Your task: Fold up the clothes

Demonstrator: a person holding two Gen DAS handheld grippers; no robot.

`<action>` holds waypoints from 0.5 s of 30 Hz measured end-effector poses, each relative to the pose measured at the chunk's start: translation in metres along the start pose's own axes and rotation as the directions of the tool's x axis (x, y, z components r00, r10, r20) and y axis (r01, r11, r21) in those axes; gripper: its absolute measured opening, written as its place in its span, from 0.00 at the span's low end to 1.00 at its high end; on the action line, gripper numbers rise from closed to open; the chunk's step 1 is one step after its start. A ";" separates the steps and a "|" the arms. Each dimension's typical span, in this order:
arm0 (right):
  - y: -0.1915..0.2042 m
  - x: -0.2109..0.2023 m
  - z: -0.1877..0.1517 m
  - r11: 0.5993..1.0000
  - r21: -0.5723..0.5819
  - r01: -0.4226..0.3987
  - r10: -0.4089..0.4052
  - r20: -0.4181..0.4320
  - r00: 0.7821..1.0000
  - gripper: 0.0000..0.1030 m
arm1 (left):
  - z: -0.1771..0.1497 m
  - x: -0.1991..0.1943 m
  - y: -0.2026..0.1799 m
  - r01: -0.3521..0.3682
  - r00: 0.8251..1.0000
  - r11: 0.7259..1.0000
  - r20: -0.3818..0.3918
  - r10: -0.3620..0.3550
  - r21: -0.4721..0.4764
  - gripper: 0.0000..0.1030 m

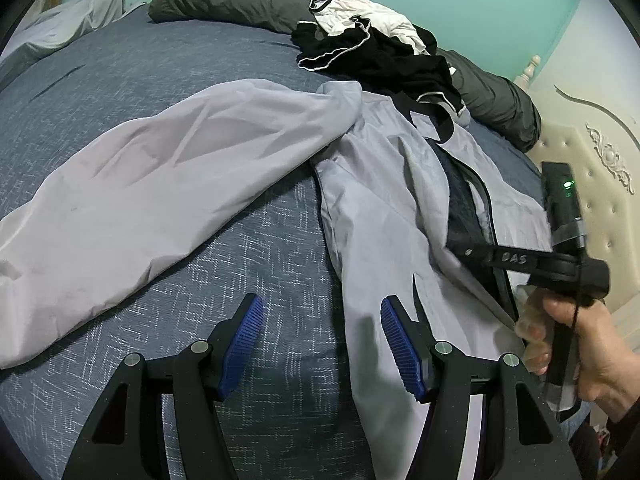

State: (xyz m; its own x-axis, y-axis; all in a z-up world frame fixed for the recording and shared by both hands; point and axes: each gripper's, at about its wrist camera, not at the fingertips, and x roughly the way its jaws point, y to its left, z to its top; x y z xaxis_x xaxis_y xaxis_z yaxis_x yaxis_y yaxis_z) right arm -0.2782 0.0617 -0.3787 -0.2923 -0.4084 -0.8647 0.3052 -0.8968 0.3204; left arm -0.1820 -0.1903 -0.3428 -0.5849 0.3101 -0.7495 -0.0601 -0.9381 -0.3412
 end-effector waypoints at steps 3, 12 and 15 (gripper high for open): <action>0.001 0.007 -0.002 1.000 -0.010 0.021 -0.021 -0.015 1.000 0.18 | 0.001 0.000 0.002 0.001 1.000 1.000 -0.001 -0.001 -0.002 0.64; 0.011 0.011 -0.008 0.991 -0.114 0.072 -0.076 -0.029 0.997 0.20 | 0.003 -0.001 0.002 0.005 1.000 1.000 -0.003 -0.005 0.001 0.64; 0.012 0.008 -0.015 0.988 -0.146 0.058 -0.065 -0.043 0.997 0.20 | 0.004 -0.001 0.003 0.007 1.000 1.000 -0.003 -0.007 -0.001 0.64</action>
State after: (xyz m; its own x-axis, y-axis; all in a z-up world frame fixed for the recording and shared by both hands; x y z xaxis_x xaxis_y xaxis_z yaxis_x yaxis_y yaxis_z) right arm -0.2630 0.0505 -0.3881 -0.2718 -0.3418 -0.8996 0.4171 -0.8843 0.2100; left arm -0.1852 -0.1937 -0.3410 -0.5824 0.3168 -0.7486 -0.0636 -0.9359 -0.3466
